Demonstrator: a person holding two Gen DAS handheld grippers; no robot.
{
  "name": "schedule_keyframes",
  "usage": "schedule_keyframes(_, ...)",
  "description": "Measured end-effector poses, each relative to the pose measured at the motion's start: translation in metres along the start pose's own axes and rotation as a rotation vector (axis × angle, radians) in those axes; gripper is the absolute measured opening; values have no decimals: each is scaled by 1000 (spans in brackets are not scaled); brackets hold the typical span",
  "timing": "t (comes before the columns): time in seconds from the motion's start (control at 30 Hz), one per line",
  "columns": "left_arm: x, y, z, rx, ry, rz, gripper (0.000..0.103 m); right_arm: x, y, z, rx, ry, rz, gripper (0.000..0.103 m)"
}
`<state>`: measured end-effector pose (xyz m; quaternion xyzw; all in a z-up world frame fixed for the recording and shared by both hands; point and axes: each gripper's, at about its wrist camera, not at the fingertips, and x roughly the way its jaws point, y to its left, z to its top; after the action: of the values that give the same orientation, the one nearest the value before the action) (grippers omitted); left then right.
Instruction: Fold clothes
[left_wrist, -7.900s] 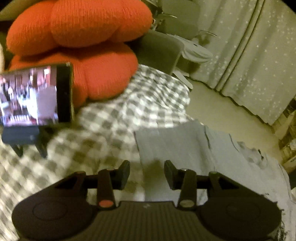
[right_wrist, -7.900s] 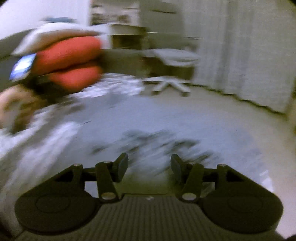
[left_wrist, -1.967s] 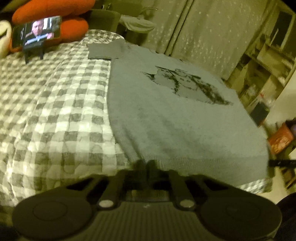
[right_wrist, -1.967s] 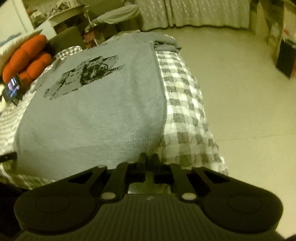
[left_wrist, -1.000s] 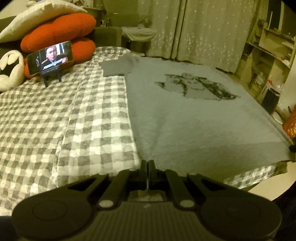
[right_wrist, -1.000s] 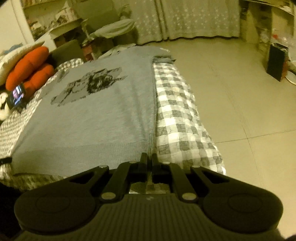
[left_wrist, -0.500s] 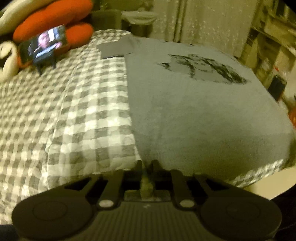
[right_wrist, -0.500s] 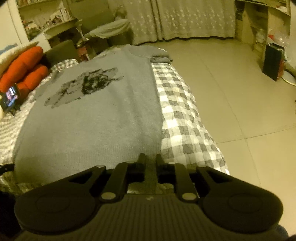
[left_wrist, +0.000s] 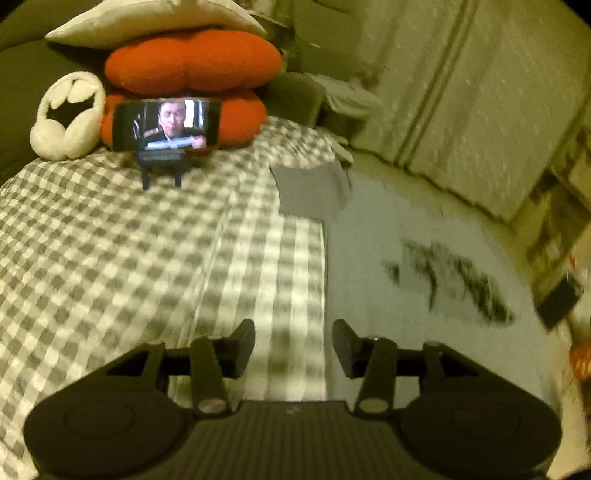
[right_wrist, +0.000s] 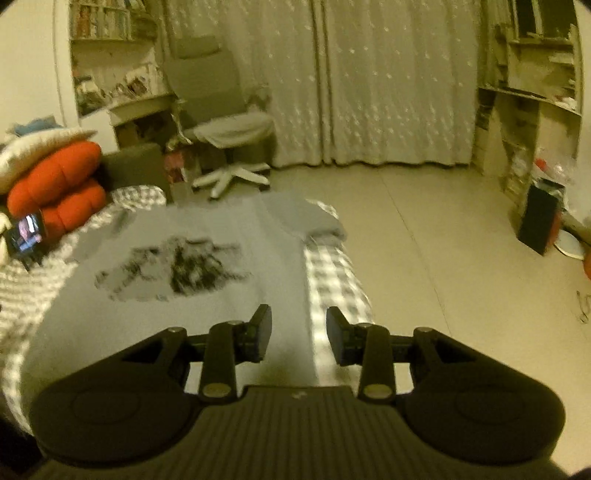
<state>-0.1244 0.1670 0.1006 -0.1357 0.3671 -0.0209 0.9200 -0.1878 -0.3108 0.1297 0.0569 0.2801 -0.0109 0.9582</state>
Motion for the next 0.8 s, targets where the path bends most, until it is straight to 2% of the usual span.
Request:
schedule_keyframes(0.13,22,-17,30,-4,-19,29,55,23,18,19,-28,-4,24,37)
schedule_keyframes(0.3,78,-21,61,-86,4,103,61,54,38,40,6,12,78,37)
schedule_keyframes(0.47,133,-24,90,-162,26,183,61,76,54,54,26,27,105,37)
schedule_keyframes(0.53,156,-22,97,-163,10,226,61,90,59,59,22,59,98,37)
schedule_keyframes(0.7,201,-13,119,-152,0,261,62,120,60,83,56,86,88,37)
schedule_keyframes(0.77,211,-8,124,-179,-16,261,62,138,64,94,51,47,66,41)
schedule_keyframes(0.8,216,-6,127,-193,-26,259,62,149,66,99,36,19,48,53)
